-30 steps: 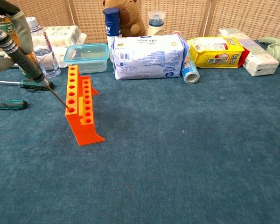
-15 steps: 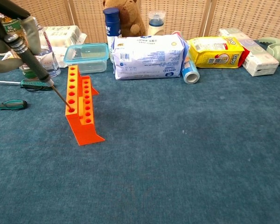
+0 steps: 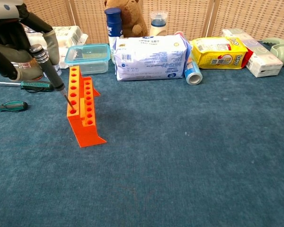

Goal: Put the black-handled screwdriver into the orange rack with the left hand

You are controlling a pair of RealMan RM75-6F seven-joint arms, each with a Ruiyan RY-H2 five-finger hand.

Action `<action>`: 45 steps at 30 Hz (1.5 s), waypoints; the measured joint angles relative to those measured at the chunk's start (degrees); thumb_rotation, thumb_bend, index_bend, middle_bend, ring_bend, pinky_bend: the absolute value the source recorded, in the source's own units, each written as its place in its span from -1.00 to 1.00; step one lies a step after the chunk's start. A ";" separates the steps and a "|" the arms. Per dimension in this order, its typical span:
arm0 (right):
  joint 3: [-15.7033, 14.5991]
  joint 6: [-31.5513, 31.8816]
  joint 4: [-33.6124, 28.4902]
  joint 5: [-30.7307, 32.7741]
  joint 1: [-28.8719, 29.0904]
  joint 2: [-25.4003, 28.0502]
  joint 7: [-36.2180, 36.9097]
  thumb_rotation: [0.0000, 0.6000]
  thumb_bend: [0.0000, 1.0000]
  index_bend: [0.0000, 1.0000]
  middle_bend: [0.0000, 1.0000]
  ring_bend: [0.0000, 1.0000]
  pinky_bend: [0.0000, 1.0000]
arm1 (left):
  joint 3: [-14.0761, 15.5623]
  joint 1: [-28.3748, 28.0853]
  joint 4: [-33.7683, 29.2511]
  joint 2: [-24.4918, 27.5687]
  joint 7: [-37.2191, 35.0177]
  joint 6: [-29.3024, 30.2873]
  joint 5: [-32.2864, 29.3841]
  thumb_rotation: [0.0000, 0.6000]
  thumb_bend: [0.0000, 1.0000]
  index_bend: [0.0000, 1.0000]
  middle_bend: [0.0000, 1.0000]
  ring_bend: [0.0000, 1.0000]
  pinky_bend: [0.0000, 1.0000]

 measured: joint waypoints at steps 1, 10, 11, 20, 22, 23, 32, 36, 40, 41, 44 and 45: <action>0.00 -0.02 -0.02 0.00 0.01 0.01 -0.02 0.38 -1.00 -0.93 -1.00 -1.00 -1.00 | 0.04 -0.19 0.09 -0.16 0.04 0.06 -0.16 1.00 -0.17 0.02 1.00 1.00 1.00; 0.04 -0.03 -0.03 0.09 0.02 0.01 -0.07 0.38 -1.00 -0.93 -1.00 -1.00 -1.00 | 0.22 -2.21 1.29 -1.11 -0.06 -0.02 -3.11 1.00 -0.17 0.02 1.00 1.00 1.00; 0.04 -0.04 -0.02 0.08 0.03 0.01 -0.08 0.38 -1.00 -0.93 -1.00 -1.00 -1.00 | 0.35 -2.41 1.50 -1.30 0.01 0.01 -3.28 1.00 -0.17 0.02 1.00 1.00 1.00; 0.08 0.01 -0.01 0.08 0.00 0.14 0.30 0.37 -1.00 -0.93 -1.00 -1.00 -1.00 | 1.50 -3.29 3.51 -2.97 0.08 0.79 -3.94 1.00 -0.17 0.02 1.00 1.00 1.00; 0.07 0.04 -0.02 0.05 -0.01 0.16 0.39 0.37 -1.00 -0.93 -1.00 -1.00 -1.00 | 1.66 -3.46 3.93 -3.30 0.10 0.83 -4.05 1.00 -0.17 0.02 1.00 1.00 1.00; 0.06 0.11 -0.03 -0.01 -0.04 0.20 0.48 0.37 -1.00 -0.93 -1.00 -1.00 -1.00 | 1.72 -3.56 4.17 -3.54 0.11 0.85 -4.11 1.00 -0.17 0.02 1.00 1.00 1.00; 0.09 0.14 0.03 -0.05 -0.06 0.39 1.01 0.38 -1.00 -0.93 -1.00 -1.00 -1.00 | 2.33 -4.51 5.48 -5.12 0.39 1.55 -4.67 1.00 -0.17 0.02 1.00 1.00 1.00; 0.10 0.15 0.06 -0.10 -0.06 0.45 1.23 0.38 -1.00 -0.93 -1.00 -1.00 -1.00 | 2.54 -4.85 5.83 -5.55 0.73 2.00 -4.87 1.00 -0.17 0.02 1.00 1.00 1.00; 0.07 0.15 0.08 -0.15 -0.07 0.48 1.34 0.37 -1.00 -0.93 -1.00 -1.00 -1.00 | 2.79 -5.06 6.28 -6.00 0.87 2.37 -5.08 1.00 -0.17 0.02 1.00 1.00 1.00; 0.07 0.12 0.08 -0.15 -0.06 0.48 1.36 0.37 -1.00 -0.93 -1.00 -1.00 -1.00 | 2.83 -5.10 6.38 -6.09 0.84 2.44 -5.14 1.00 -0.17 0.02 1.00 1.00 1.00; 0.06 0.16 0.05 -0.18 -0.07 0.51 1.40 0.37 -1.00 -0.93 -1.00 -1.00 -1.00 | 2.89 -5.32 6.54 -6.27 0.70 2.51 -5.19 1.00 -0.17 0.02 1.00 1.00 1.00; 0.07 0.17 0.06 -0.18 -0.07 0.52 1.40 0.37 -1.00 -0.93 -1.00 -1.00 -1.00 | 2.92 -5.38 6.52 -6.28 0.76 2.52 -5.20 1.00 -0.17 0.02 1.00 1.00 1.00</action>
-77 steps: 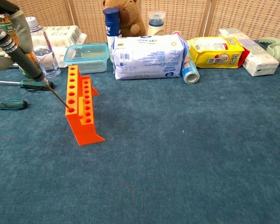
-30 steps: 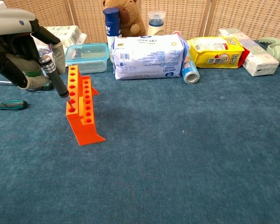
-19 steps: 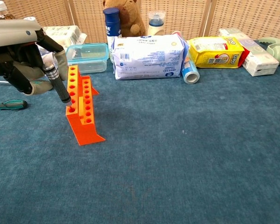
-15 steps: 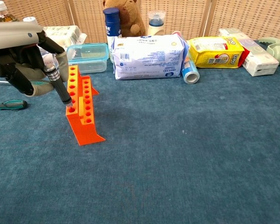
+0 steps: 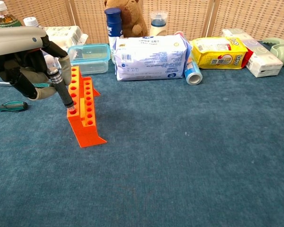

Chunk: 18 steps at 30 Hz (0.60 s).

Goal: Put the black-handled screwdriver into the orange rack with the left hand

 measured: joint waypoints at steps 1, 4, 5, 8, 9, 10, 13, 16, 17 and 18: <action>0.01 -0.01 0.00 0.02 0.00 0.01 0.00 0.38 -1.00 -0.93 -1.00 -1.00 -1.00 | 0.03 -0.07 -0.02 -0.02 0.10 0.03 0.00 1.00 -0.17 0.02 1.00 1.00 1.00; 0.03 -0.06 -0.01 0.14 0.01 0.01 0.04 0.38 -1.00 -0.93 -1.00 -1.00 -1.00 | 0.16 -0.31 -0.16 -0.10 0.56 0.23 0.00 1.00 -0.20 0.02 1.00 1.00 1.00; 0.03 -0.06 -0.01 0.11 0.01 0.02 0.04 0.37 -1.00 -0.93 -1.00 -1.00 -1.00 | 0.26 -0.40 -0.24 -0.10 0.82 0.33 0.02 1.00 -0.22 0.02 1.00 1.00 1.00; 0.00 -0.03 -0.02 0.01 0.00 0.03 0.11 0.37 -1.00 -0.93 -1.00 -1.00 -1.00 | 0.40 -0.54 -0.62 -0.06 1.17 0.71 0.04 1.00 -0.25 0.02 1.00 1.00 1.00; 0.00 -0.03 -0.01 0.01 0.00 0.03 0.13 0.37 -1.00 -0.93 -1.00 -1.00 -1.00 | 0.42 -0.56 -0.82 0.01 1.19 0.82 0.01 1.00 -0.25 0.02 1.00 1.00 1.00; 0.01 -0.03 -0.01 0.04 0.00 0.03 0.13 0.36 -1.00 -0.93 -1.00 -1.00 -1.00 | 0.45 -0.57 -0.95 0.09 1.25 0.92 0.01 1.00 -0.25 0.02 1.00 1.00 1.00; 0.03 -0.02 -0.01 0.05 0.01 0.02 0.11 0.37 -1.00 -0.93 -1.00 -1.00 -1.00 | 0.66 -0.61 -1.47 0.38 1.67 1.29 0.04 1.00 -0.25 0.02 1.00 1.00 1.00; -0.01 -0.07 -0.03 0.02 0.01 0.00 0.06 0.37 -1.00 -0.93 -1.00 -1.00 -1.00 | 0.92 -0.70 -1.94 0.61 2.15 1.52 -0.13 1.00 -0.25 -0.02 1.00 1.00 1.00; -0.01 -0.06 -0.05 0.02 0.00 0.01 0.05 0.38 -1.00 -0.93 -1.00 -1.00 -1.00 | 0.95 -0.75 -2.02 0.66 2.23 1.57 -0.25 1.00 -0.25 -0.07 1.00 1.00 1.00; -0.01 -0.05 -0.06 0.02 0.00 0.01 0.05 0.38 -1.00 -0.93 -1.00 -1.00 -1.00 | 0.97 -0.84 -2.08 0.73 2.32 1.61 -0.37 1.00 -0.25 -0.12 1.00 1.00 1.00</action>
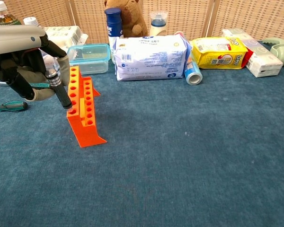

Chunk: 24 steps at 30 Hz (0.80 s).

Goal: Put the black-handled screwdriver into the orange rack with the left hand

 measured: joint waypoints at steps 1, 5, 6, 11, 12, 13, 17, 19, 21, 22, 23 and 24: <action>0.01 0.02 -0.01 0.02 -0.01 0.00 0.00 0.38 -1.00 -0.93 -1.00 -1.00 -1.00 | 0.01 -0.06 -0.04 0.05 0.01 0.00 -0.06 1.00 -0.25 -0.14 1.00 1.00 1.00; 0.08 -0.01 -0.02 0.25 -0.01 0.00 0.01 0.37 -1.00 -0.93 -1.00 -1.00 -1.00 | 0.13 -0.16 -0.43 0.38 0.09 -0.04 -0.41 1.00 -0.27 -0.23 1.00 1.00 1.00; 0.09 -0.09 -0.05 0.30 0.00 0.01 0.01 0.37 -1.00 -0.93 -1.00 -1.00 -1.00 | 0.18 -0.21 -0.68 0.58 0.22 -0.01 -0.54 1.00 -0.28 -0.25 1.00 1.00 1.00; 0.10 -0.11 -0.16 0.34 0.00 0.01 -0.09 0.37 -1.00 -0.93 -1.00 -1.00 -1.00 | 0.27 -0.40 -1.17 1.00 0.66 0.51 -0.77 1.00 -0.30 -0.37 1.00 1.00 1.00; 0.10 -0.08 -0.16 0.35 -0.01 0.01 -0.10 0.37 -1.00 -0.93 -1.00 -1.00 -1.00 | 0.30 -0.44 -1.25 1.04 0.77 0.65 -0.78 1.00 -0.30 -0.37 1.00 1.00 1.00; 0.11 -0.07 -0.16 0.35 -0.02 0.02 -0.10 0.37 -1.00 -0.93 -1.00 -1.00 -1.00 | 0.31 -0.46 -1.31 1.06 0.78 0.71 -0.79 1.00 -0.30 -0.37 1.00 1.00 1.00; 0.12 -0.02 -0.18 0.38 -0.05 0.06 -0.05 0.37 -1.00 -0.93 -1.00 -1.00 -1.00 | 0.39 -0.40 -1.55 1.30 0.61 0.96 -0.47 1.00 -0.30 -0.38 1.00 1.00 1.00; 0.13 -0.03 -0.17 0.38 -0.04 0.06 -0.06 0.37 -1.00 -0.93 -1.00 -1.00 -1.00 | 0.42 -0.26 -1.64 1.40 0.12 1.06 0.51 1.00 -0.31 -0.42 1.00 1.00 1.00; 0.15 -0.13 -0.16 0.43 0.00 0.03 -0.12 0.37 -1.00 -0.93 -1.00 -1.00 -1.00 | 0.47 0.01 -1.60 1.43 -1.16 1.01 2.86 1.00 -0.37 -0.46 1.00 1.00 1.00; 0.15 -0.16 -0.16 0.45 0.02 0.01 -0.17 0.36 -1.00 -0.93 -1.00 -1.00 -1.00 | 0.57 0.20 -1.49 1.45 -1.92 0.99 4.35 1.00 -0.40 -0.48 1.00 1.00 1.00; 0.15 -0.19 -0.18 0.48 0.03 -0.01 -0.26 0.36 -1.00 -0.93 -1.00 -1.00 -1.00 | 0.78 0.48 -1.26 1.48 -3.03 0.94 6.78 1.00 -0.44 -0.51 1.00 1.00 1.00; 0.15 -0.20 -0.20 0.48 0.03 -0.02 -0.31 0.37 -1.00 -0.93 -1.00 -1.00 -1.00 | 0.97 0.71 -1.04 1.50 -3.94 0.90 8.87 1.00 -0.47 -0.52 1.00 1.00 1.00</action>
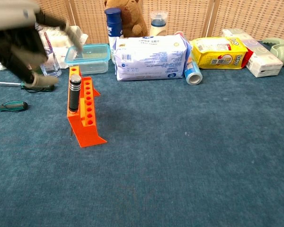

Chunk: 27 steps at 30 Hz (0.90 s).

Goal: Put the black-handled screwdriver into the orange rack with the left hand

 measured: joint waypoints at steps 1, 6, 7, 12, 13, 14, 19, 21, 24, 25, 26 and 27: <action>-0.01 0.00 -0.02 -0.01 0.00 -0.02 -0.08 0.37 -1.00 -0.93 -1.00 -1.00 -1.00 | 0.21 0.25 0.24 0.02 -0.99 -0.04 2.26 1.00 -0.49 -0.54 1.00 1.00 1.00; -0.09 0.08 -0.12 -0.16 -0.05 -0.11 -0.31 0.37 -1.00 -0.93 -1.00 -1.00 -1.00 | 1.75 1.79 2.15 0.02 -6.48 -0.47 15.19 1.00 -0.52 -0.62 1.00 1.00 1.00; -0.10 0.11 -0.14 -0.18 -0.06 -0.10 -0.31 0.37 -1.00 -0.93 -1.00 -1.00 -1.00 | 2.01 2.04 2.56 -0.03 -7.18 -0.67 16.78 1.00 -0.52 -0.62 1.00 1.00 1.00; -0.07 0.20 -0.15 -0.16 -0.11 -0.05 -0.21 0.37 -1.00 -0.93 -1.00 -1.00 -1.00 | 1.99 2.25 4.07 -1.22 -6.58 -2.15 17.60 1.00 -0.52 -0.62 1.00 1.00 1.00; -0.05 0.20 -0.14 -0.14 -0.10 -0.03 -0.17 0.38 -1.00 -0.93 -1.00 -1.00 -1.00 | 1.71 2.14 4.38 -1.66 -5.96 -2.42 16.90 1.00 -0.52 -0.62 1.00 1.00 1.00; -0.04 0.17 -0.12 -0.12 -0.09 -0.01 -0.10 0.37 -1.00 -0.93 -1.00 -1.00 -1.00 | 1.38 1.99 4.75 -2.12 -5.23 -2.66 16.14 1.00 -0.52 -0.62 1.00 1.00 1.00; -0.01 -0.05 -0.03 -0.08 0.02 0.06 0.13 0.37 -1.00 -0.93 -1.00 -1.00 -1.00 | -0.94 0.68 6.86 -4.88 -1.73 -4.03 12.58 1.00 -0.52 -0.62 1.00 1.00 1.00; -0.01 -0.15 -0.01 -0.06 0.07 0.04 0.09 0.38 -1.00 -0.93 -1.00 -1.00 -1.00 | -1.35 0.33 6.90 -5.29 -0.78 -4.35 11.56 1.00 -0.52 -0.62 1.00 1.00 1.00; -0.03 -0.17 -0.04 -0.10 0.09 0.03 0.03 0.38 -1.00 -0.93 -1.00 -1.00 -1.00 | -1.80 -0.05 6.76 -5.94 0.89 -4.48 10.23 1.00 -0.52 -0.62 1.00 1.00 1.00; -0.04 -0.16 -0.05 -0.11 0.08 0.04 0.04 0.38 -1.00 -0.93 -1.00 -1.00 -1.00 | -1.91 -0.13 6.73 -6.12 1.34 -4.46 9.86 1.00 -0.52 -0.62 1.00 1.00 1.00; -0.05 -0.15 -0.05 -0.12 0.07 0.05 0.06 0.38 -1.00 -0.93 -1.00 -1.00 -1.00 | -2.00 -0.20 6.70 -6.28 1.75 -4.43 9.50 1.00 -0.52 -0.62 1.00 1.00 1.00; -0.05 -0.14 -0.06 -0.12 0.06 0.06 0.09 0.37 -1.00 -0.93 -1.00 -1.00 -1.00 | -2.12 -0.28 6.68 -6.48 2.21 -4.37 9.07 1.00 -0.52 -0.62 1.00 1.00 1.00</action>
